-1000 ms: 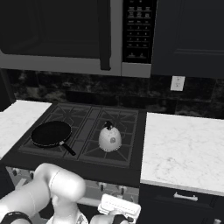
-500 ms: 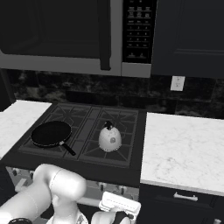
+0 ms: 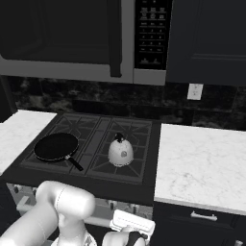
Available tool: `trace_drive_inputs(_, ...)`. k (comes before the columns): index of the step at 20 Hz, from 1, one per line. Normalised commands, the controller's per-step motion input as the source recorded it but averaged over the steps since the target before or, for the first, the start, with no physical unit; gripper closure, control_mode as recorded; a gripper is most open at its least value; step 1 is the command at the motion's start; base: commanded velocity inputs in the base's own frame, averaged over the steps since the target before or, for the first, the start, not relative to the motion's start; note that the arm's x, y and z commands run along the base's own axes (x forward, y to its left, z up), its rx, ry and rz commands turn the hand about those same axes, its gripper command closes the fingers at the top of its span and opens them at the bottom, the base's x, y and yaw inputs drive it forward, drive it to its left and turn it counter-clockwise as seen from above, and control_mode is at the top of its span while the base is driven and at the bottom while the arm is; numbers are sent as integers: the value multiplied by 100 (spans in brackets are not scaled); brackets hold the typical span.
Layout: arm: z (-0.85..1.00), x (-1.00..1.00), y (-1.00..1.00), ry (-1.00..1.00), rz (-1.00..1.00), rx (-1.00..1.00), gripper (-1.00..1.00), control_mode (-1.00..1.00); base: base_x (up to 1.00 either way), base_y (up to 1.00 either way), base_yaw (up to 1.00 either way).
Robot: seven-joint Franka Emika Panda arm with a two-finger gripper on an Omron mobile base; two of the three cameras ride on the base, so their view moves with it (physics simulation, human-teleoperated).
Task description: Pick the kettle from the counter and place it on a stove burner. Then turn the burner on.
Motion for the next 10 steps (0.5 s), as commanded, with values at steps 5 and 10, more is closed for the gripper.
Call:
trace_drive_inputs(5,0,15,0,0,0,0,100,-100,0,0,0)
trace_drive_inputs(10,0,3,0,0,0,0,100,-100,0,0,0)
